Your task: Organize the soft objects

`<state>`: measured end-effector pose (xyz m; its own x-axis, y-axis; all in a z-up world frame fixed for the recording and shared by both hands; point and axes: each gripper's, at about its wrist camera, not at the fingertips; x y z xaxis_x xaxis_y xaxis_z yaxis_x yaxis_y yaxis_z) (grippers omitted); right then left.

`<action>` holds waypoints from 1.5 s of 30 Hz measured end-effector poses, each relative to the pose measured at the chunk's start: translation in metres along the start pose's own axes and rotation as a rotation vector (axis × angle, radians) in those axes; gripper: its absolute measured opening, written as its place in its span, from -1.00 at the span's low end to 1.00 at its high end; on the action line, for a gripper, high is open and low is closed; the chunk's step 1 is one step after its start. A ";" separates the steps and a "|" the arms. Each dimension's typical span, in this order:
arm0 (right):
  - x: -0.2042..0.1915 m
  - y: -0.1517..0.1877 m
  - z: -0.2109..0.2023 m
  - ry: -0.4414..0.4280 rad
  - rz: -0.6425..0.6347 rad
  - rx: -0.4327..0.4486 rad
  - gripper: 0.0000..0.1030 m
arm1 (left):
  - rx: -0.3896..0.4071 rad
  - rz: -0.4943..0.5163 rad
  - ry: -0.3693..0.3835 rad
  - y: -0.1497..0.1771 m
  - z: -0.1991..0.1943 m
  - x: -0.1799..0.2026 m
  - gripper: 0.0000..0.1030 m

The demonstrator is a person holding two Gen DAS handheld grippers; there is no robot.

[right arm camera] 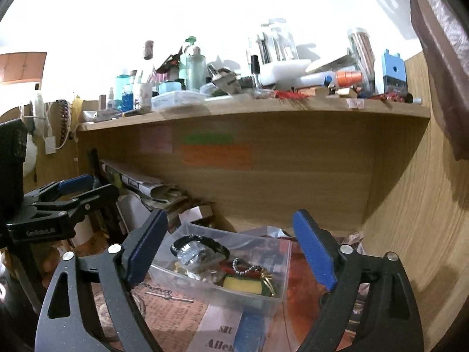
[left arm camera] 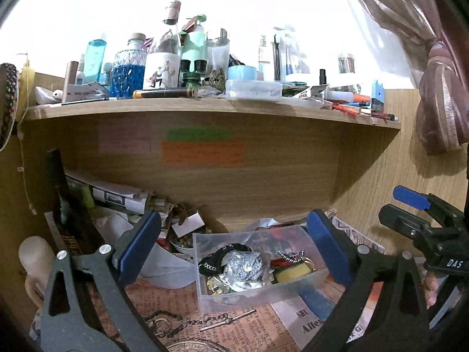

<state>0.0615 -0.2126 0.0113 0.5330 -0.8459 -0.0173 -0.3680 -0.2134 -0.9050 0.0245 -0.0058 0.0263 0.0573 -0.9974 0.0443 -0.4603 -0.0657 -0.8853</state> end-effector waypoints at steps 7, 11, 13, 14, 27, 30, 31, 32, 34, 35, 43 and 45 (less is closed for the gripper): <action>-0.006 0.002 -0.012 0.010 0.002 0.036 1.00 | 0.014 0.011 -0.008 0.003 -0.008 0.004 1.00; -0.008 0.003 -0.013 0.011 0.001 0.037 1.00 | 0.019 0.013 -0.010 0.004 -0.011 0.007 1.00; -0.009 0.003 -0.013 0.011 0.003 0.037 1.00 | 0.020 0.013 -0.010 0.004 -0.011 0.007 1.00; -0.009 0.003 -0.014 0.011 0.004 0.038 1.00 | 0.020 0.014 -0.011 0.005 -0.011 0.007 1.00; -0.012 0.003 -0.013 0.014 0.007 0.037 1.00 | 0.021 0.014 -0.011 0.004 -0.011 0.006 1.00; -0.012 0.003 -0.013 0.013 0.007 0.036 1.00 | 0.020 0.015 -0.009 0.004 -0.010 0.006 1.00; -0.012 0.003 -0.014 0.013 0.006 0.037 1.00 | 0.020 0.016 -0.009 0.004 -0.010 0.006 1.00; -0.012 0.003 -0.013 0.014 0.007 0.037 1.00 | 0.021 0.016 -0.010 0.004 -0.010 0.006 1.00; -0.012 0.003 -0.013 0.013 0.007 0.037 1.00 | 0.020 0.016 -0.009 0.004 -0.010 0.006 1.00; -0.012 0.003 -0.013 0.014 0.007 0.037 1.00 | 0.021 0.016 -0.009 0.004 -0.010 0.005 1.00; -0.013 0.002 -0.013 0.014 0.008 0.037 1.00 | 0.020 0.015 -0.011 0.004 -0.011 0.006 1.00; -0.012 0.002 -0.013 0.013 0.007 0.036 1.00 | 0.020 0.015 -0.012 0.004 -0.011 0.006 1.00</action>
<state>0.0445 -0.2089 0.0147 0.5201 -0.8539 -0.0185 -0.3443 -0.1898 -0.9195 0.0133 -0.0125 0.0276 0.0615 -0.9978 0.0254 -0.4436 -0.0501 -0.8948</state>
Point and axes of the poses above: each gripper's, at about its wrist camera, not at the fingertips, and z roughly the way its jaws point, x to its right, y to its underside, and after that the axes turned 15 degrees about -x, right-handed
